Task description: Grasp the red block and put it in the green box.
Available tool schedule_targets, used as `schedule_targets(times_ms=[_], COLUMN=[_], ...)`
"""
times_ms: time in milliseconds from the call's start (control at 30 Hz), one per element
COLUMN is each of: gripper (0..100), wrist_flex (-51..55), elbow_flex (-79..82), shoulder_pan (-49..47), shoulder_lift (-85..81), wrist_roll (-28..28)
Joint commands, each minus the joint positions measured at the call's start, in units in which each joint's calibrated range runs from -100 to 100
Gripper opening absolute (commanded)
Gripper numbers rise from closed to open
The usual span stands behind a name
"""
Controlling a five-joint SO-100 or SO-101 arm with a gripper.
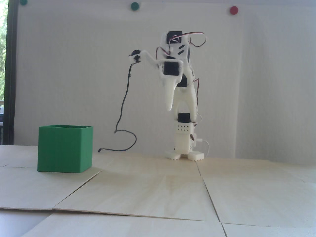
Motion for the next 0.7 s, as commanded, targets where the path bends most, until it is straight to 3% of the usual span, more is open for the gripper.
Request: schedule_targets(times_ms=[0,133,233,400,667], gripper=[2,2,2,2,2], wrist_flex=[1.65,1.65,1.32,-5.93,-34.18], elbow_flex=[8.77,25.28,44.09,70.62,116.49], shoulder_pan=[-6.68,-8.53,-9.98,-13.03,-12.55], shoulder_lift=[-11.82,-19.32,-29.82,-49.72,-84.06], wrist_roll=[19.99,30.45,34.04,33.99,34.56])
